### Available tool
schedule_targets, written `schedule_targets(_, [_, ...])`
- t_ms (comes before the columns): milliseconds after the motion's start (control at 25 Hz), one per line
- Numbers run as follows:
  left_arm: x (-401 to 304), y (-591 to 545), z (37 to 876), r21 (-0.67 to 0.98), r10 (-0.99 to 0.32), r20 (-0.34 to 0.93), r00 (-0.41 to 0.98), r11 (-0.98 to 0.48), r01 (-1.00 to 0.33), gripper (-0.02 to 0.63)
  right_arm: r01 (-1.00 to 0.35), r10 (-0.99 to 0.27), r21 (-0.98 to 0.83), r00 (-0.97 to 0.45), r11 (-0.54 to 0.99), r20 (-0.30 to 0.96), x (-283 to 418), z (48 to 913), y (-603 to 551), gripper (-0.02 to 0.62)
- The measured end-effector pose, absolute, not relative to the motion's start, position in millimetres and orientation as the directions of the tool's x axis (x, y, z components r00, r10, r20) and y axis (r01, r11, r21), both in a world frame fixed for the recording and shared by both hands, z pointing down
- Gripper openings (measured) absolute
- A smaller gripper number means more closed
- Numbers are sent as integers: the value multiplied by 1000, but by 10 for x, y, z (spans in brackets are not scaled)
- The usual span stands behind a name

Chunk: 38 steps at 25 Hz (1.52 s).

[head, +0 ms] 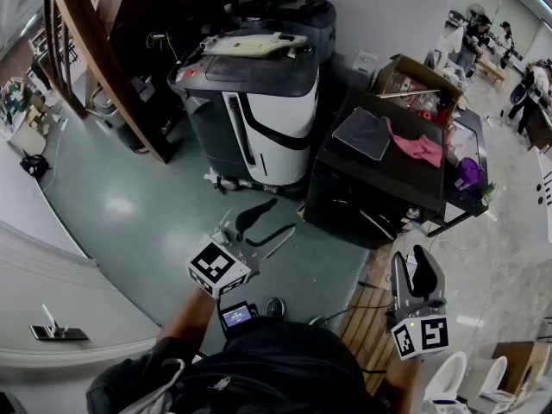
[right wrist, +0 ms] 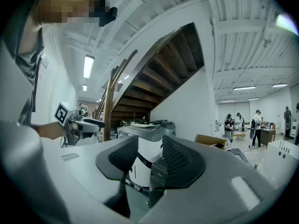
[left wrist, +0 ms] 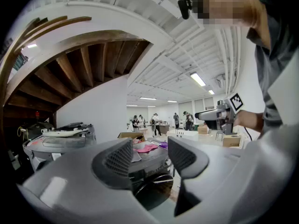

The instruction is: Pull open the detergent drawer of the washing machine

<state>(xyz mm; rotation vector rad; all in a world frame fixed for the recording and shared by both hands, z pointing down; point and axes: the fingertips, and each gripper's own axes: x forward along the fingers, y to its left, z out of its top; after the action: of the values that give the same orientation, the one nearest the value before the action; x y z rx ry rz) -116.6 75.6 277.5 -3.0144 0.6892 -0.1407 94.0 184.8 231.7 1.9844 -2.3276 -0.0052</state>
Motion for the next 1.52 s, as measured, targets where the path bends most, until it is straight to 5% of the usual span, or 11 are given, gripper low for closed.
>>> schedule_targets(720, [-1658, 451, 2908, -42, -424, 42, 905, -905, -422, 255, -990, -991, 37, -133, 134, 27, 451, 2260, 1661, 144])
schedule_targets(1520, [-1388, 100, 3024, -10, -553, 74, 830, -833, -554, 255, -971, -970, 1, -240, 240, 34, 998, 2289, 931, 143])
